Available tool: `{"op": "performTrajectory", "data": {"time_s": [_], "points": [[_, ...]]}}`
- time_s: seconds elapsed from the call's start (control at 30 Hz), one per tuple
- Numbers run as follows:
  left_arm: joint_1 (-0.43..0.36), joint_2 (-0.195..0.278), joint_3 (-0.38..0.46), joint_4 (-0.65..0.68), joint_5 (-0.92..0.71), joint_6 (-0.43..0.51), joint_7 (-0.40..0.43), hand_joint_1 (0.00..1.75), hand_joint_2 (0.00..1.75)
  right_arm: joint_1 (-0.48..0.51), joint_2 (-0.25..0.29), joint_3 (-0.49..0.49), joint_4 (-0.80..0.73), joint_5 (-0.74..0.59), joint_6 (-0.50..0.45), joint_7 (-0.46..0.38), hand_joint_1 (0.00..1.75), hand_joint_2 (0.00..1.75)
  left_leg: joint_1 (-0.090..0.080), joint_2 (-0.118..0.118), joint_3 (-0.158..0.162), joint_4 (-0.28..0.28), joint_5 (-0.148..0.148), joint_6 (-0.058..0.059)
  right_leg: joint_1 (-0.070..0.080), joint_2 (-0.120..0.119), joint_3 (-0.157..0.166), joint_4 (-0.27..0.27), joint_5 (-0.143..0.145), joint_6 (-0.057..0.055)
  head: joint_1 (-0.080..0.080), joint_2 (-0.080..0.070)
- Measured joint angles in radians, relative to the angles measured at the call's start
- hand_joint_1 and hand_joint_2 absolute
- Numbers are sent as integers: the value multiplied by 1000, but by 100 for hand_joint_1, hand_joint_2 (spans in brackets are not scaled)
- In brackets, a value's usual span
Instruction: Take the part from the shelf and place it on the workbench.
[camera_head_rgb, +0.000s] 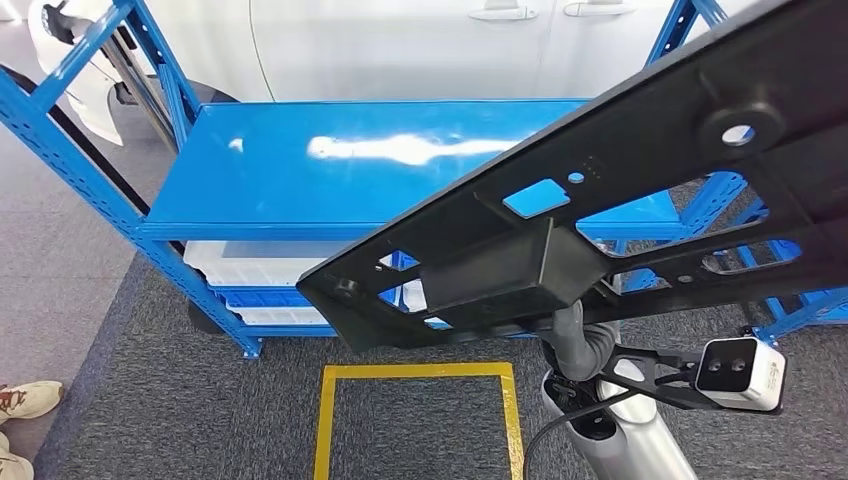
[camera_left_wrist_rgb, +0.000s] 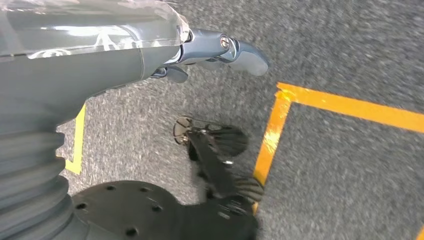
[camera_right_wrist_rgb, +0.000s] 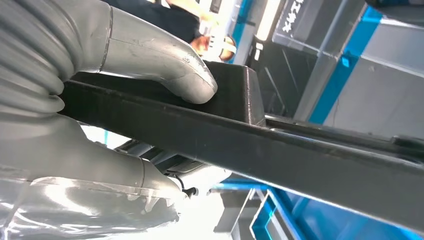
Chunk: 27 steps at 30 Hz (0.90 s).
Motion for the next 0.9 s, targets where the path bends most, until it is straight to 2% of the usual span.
{"op": "performTrajectory", "data": {"time_s": [0.03, 0.07, 0.13, 0.17, 0.2, 0.23, 0.3, 0.33, 0.37, 0.4, 0.43, 0.47, 0.5, 0.53, 0.57, 0.6, 0.67, 0.7, 0.73, 0.8, 0.83, 0.87, 0.9], "points": [[-3, 2, 1, 0, 4, 1, 1, 0, 175, -7, -2, 5, 0, -2, 2, 0, 175, 175, -4, 0, 41, -63, -10, 7, -1, -1, -5, -2, 10, 4, 0, 0], [-5, 4, 2, 0, 7, 3, 2, 0, 175, -13, -4, 10, 0, -2, 4, 0, 175, 175, -8, 1, 65, -106, -21, 13, -3, -3, -6, -4, 20, 10, 0, 0], [-7, 3, 5, 0, 15, 7, 7, 0, 175, -27, -5, 21, 1, -5, 9, 0, 175, 175, -12, 1, 64, -129, -3, 22, -7, -5, -7, -13, 40, 24, 0, 0], [-7, 2, 8, 0, 18, 9, 11, 0, 175, -35, -7, 26, 3, -10, 13, 0, 175, 175, -10, 3, 60, -139, 12, 27, -8, -3, -12, -12, 36, 30, 0, 0], [-6, 2, 11, 0, 21, 12, 15, 0, 175, -46, -11, 31, 5, -19, 15, 0, 175, 175, -8, 5, 52, -148, 30, 32, -7, -1, -21, 3, 12, 35, 0, 0], [-6, 0, 15, 0, 24, 14, 19, 0, 175, -59, -16, 37, 9, -30, 17, 1, 175, 175, -4, 7, 40, -154, 47, 35, -7, 1, -34, 36, -31, 39, 0, 0], [-5, -1, 20, 0, 27, 17, 22, 0, 175, -84, -29, 46, 17, -56, 17, 3, 175, 175, -4, 9, 6, -151, 73, 38, -12, 3, -62, 150, -133, 48, 0, 0], [-4, -3, 23, 0, 30, 18, 23, 0, 175, -93, -37, 50, 22, -70, 16, 4, 175, 175, -4, 9, -13, -147, 85, 37, -15, 3, -69, 209, -159, 52, 0, 0], [-3, -5, 24, 0, 32, 17, 23, 0, 175, -100, -45, 54, 26, -81, 16, 5, 175, 175, -3, 9, -33, -141, 95, 35, -18, 2, -67, 249, -159, 57, 0, 0], [-2, -7, 26, 0, 34, 17, 22, 0, 175, -106, -51, 58, 29, -91, 16, 6, 175, 175, -1, 9, -55, -132, 105, 33, -22, 2, -50, 259, -138, 61, 0, 0], [-2, -9, 28, 0, 35, 16, 20, 0, 175, -112, -57, 63, 31, -97, 14, 9, 175, 175, 1, 9, -77, -122, 113, 29, -25, 2, -17, 236, -110, 64, 0, 0], [-1, -11, 29, 0, 35, 15, 18, 0, 175, -118, -60, 67, 32, -101, 11, 12, 175, 175, 3, 9, -97, -108, 120, 24, -29, 2, 30, 182, -97, 68, 0, 0], [0, -13, 30, 0, 36, 13, 15, 0, 175, -124, -63, 72, 31, -102, 7, 16, 175, 175, 4, 9, -114, -94, 125, 19, -28, 2, 80, 114, -103, 67, 0, 0], [0, -14, 31, 0, 36, 12, 13, 0, 175, -128, -64, 77, 29, -102, 2, 19, 175, 175, 3, 8, -126, -83, 129, 13, -27, 4, 116, 62, -117, 62, 0, 0], [1, -16, 32, 0, 35, 11, 11, 0, 175, -129, -64, 81, 26, -101, -3, 21, 175, 175, 2, 7, -133, -76, 135, 7, -25, 6, 136, 27, -135, 54, -1, 0], [1, -17, 33, 0, 34, 10, 10, 0, 175, -129, -64, 85, 23, -99, -5, 22, 175, 175, 1, 7, -136, -74, 142, 1, -21, 8, 141, 14, -140, 42, -1, 0], [4, -18, 35, 0, 31, 10, 8, 0, 175, -126, -64, 91, 17, -95, -5, 22, 175, 175, 5, 5, -143, -72, 147, -12, -21, 7, 128, 15, -125, 21, -2, 0], [6, -19, 35, 0, 28, 10, 8, 0, 175, -126, -63, 94, 12, -92, -3, 23, 175, 175, 7, 4, -151, -58, 128, -18, -21, 6, 119, 14, -115, 12, -2, 0], [7, -19, 35, 0, 25, 10, 9, 0, 175, -125, -61, 95, 7, -89, -1, 24, 175, 175, 9, 4, -165, -26, 92, -23, -23, 4, 108, 13, -105, 5, -2, 0], [7, -21, 35, 0, 19, 11, 13, 0, 175, -122, -55, 95, -8, -81, 5, 33, 175, 175, 10, 4, -199, 90, -4, -30, -21, 4, 82, 13, -85, -3, -2, 0], [7, -21, 35, 0, 17, 12, 16, 0, 175, -118, -50, 94, -14, -76, 10, 39, 175, 175, 10, 4, -212, 152, -33, -32, -19, 4, 70, 13, -76, -3, -2, 0], [6, -22, 35, 0, 15, 13, 19, 0, 175, -113, -46, 92, -20, -71, 16, 44, 175, 175, 10, 4, -215, 197, -41, -32, -17, 4, 58, 14, -66, -3, -2, 0], [6, -22, 35, 0, 12, 13, 23, 0, 175, -107, -41, 89, -26, -65, 25, 49, 175, 175, 9, 4, -203, 210, -29, -30, -15, 4, 47, 14, -58, -3, -2, 0]]}}
